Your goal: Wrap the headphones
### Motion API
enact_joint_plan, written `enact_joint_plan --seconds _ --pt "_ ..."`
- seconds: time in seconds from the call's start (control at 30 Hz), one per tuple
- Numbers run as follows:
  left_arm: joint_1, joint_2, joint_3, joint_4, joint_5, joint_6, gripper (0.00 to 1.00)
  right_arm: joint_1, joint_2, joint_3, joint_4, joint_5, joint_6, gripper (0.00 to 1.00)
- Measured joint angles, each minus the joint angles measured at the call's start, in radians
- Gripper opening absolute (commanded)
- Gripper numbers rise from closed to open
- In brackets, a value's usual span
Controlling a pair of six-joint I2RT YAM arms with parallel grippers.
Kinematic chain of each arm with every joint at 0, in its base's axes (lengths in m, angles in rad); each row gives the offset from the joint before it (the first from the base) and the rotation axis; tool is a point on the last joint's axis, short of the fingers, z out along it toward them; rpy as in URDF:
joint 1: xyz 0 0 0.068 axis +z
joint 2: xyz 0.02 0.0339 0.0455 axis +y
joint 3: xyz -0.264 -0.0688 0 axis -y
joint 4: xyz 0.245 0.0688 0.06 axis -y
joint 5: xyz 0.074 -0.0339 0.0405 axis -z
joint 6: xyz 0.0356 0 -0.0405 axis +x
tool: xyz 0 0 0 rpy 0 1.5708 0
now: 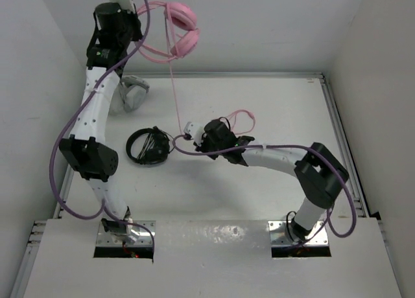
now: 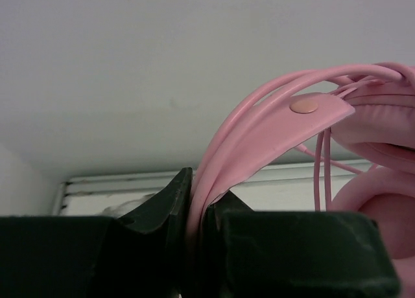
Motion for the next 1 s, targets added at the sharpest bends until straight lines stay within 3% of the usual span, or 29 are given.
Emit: enact_joint_plan --seconds 0.27,0.4,0.53,0.73,0.83,1.0 --pt "-0.014 0.031 -0.369 0.233 -0.211 0.394 0.0 0.035 -0.264 -0.004 -0.056 0.168 -0.078 0.0" --pt "-0.042 0.004 -0.52 0.241 -0.172 0.542 0.0 -0.062 -0.291 0.116 -0.109 0.262 -0.129 0.0" --pt "-0.137 -0.11 -0.66 0.181 -0.182 0.706 0.0 -0.223 -0.252 0.362 -0.121 0.269 -0.11 0.0" --pt "-0.304 -0.259 -0.656 0.037 -0.098 0.747 0.0 -0.42 -0.083 0.75 -0.12 0.258 -0.031 0.0" --pt "-0.338 -0.288 -0.595 -0.034 -0.039 0.726 0.0 -0.483 0.039 0.891 -0.138 0.237 0.02 0.0" --pt "-0.338 -0.295 -0.512 -0.159 0.061 0.7 0.0 -0.547 0.19 0.967 -0.186 0.177 0.105 0.0"
